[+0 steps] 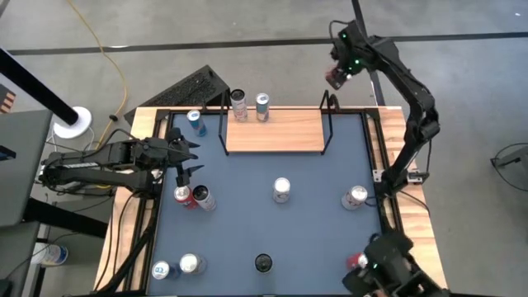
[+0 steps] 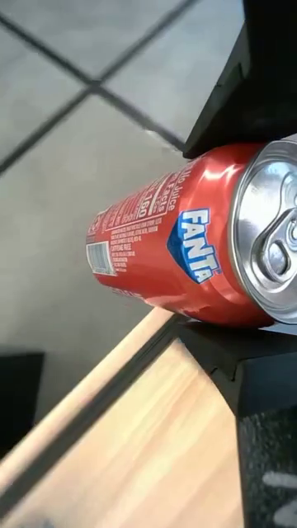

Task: Place canned beverage on shelf
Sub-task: Put the top red soda can on the shelf

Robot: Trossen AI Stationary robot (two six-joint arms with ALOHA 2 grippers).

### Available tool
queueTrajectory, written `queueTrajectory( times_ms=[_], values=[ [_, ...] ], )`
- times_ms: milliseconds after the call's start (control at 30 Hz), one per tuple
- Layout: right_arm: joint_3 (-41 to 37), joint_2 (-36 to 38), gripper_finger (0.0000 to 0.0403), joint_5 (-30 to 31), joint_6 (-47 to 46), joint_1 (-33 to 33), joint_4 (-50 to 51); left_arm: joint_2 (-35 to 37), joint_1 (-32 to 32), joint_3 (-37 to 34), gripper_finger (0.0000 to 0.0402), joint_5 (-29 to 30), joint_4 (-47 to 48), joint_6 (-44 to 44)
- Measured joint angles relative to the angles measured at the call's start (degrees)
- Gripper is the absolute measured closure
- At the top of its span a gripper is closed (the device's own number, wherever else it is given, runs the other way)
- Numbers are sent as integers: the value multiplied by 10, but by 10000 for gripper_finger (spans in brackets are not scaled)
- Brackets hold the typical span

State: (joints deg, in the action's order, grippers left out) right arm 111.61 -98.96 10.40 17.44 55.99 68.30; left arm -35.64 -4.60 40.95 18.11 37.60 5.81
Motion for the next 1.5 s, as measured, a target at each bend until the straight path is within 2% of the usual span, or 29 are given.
queueTrajectory(
  times_ms=[233, 467, 700, 867, 1500],
  values=[
    [12, -7, 127, -38, 25, -102, -8, 0, 0, 0, 79, 0, 0, 0],
    [12, -67, 127, -59, 26, -177, 13, 0, 0, 0, 79, 0, 0, 0],
    [12, -137, 127, -90, 41, -206, 104, 0, 0, 0, 79, 0, 0, 0],
    [12, -164, 127, -95, 47, -220, 123, 0, 0, 0, 79, 0, 0, -3],
    [13, -166, 117, -107, 60, -229, 133, 0, 0, 0, 79, -11, 3, -7]
  ],
)
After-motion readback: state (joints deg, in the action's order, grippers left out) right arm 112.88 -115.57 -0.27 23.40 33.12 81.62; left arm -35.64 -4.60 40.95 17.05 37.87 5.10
